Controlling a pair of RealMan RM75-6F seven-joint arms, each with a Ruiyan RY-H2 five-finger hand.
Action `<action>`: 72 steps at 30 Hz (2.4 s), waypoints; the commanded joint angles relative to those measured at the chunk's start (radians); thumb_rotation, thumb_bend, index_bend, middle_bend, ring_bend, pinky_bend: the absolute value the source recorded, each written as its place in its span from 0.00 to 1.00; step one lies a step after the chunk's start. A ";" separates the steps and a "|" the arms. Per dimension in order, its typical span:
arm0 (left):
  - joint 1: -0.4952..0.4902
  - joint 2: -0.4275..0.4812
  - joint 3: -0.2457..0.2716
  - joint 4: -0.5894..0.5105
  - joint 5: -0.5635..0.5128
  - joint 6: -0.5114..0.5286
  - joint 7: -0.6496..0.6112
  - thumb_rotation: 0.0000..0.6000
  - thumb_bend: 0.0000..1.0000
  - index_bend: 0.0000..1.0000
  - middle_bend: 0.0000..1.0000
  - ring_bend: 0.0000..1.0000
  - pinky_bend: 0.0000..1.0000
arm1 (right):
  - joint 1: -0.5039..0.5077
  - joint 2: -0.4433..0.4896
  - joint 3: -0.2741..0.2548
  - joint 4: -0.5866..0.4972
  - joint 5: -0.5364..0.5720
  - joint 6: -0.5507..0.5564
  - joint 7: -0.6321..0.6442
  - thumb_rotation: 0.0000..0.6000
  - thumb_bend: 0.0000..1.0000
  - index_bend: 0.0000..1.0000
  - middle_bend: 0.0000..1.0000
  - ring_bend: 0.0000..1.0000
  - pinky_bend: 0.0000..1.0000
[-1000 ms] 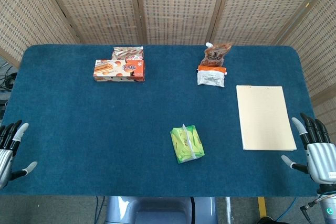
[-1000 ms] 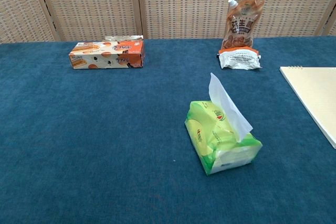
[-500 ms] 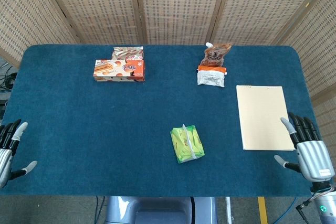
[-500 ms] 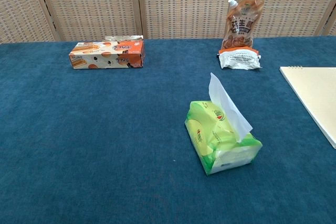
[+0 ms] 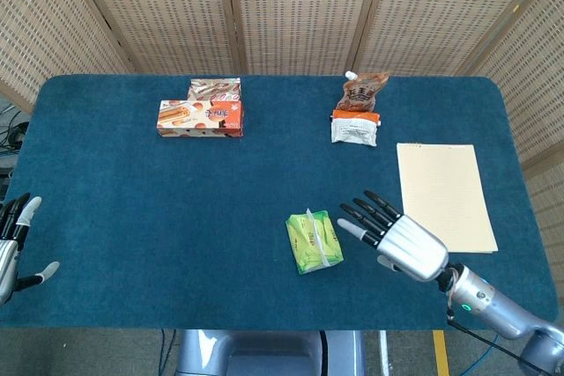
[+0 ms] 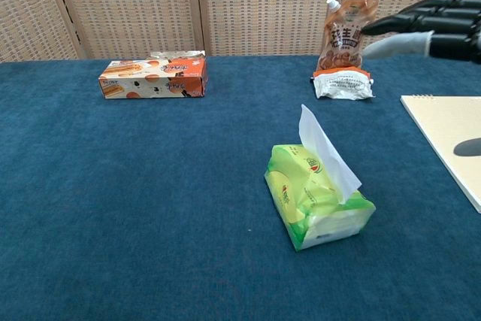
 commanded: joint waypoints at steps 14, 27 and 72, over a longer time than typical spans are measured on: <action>-0.012 0.019 -0.011 -0.002 -0.026 -0.026 -0.042 1.00 0.01 0.00 0.00 0.00 0.00 | 0.158 -0.082 0.047 -0.123 0.096 -0.394 -0.367 1.00 0.32 0.22 0.09 0.01 0.08; -0.015 0.025 -0.008 -0.008 -0.021 -0.028 -0.049 1.00 0.01 0.00 0.00 0.00 0.00 | 0.178 -0.137 0.020 -0.073 0.122 -0.395 -0.433 1.00 0.53 0.52 0.44 0.38 0.44; -0.018 0.055 -0.013 -0.021 -0.030 -0.031 -0.110 1.00 0.01 0.00 0.00 0.00 0.00 | 0.319 -0.317 0.341 -0.110 1.073 -0.275 -0.057 1.00 0.78 0.68 0.58 0.53 0.62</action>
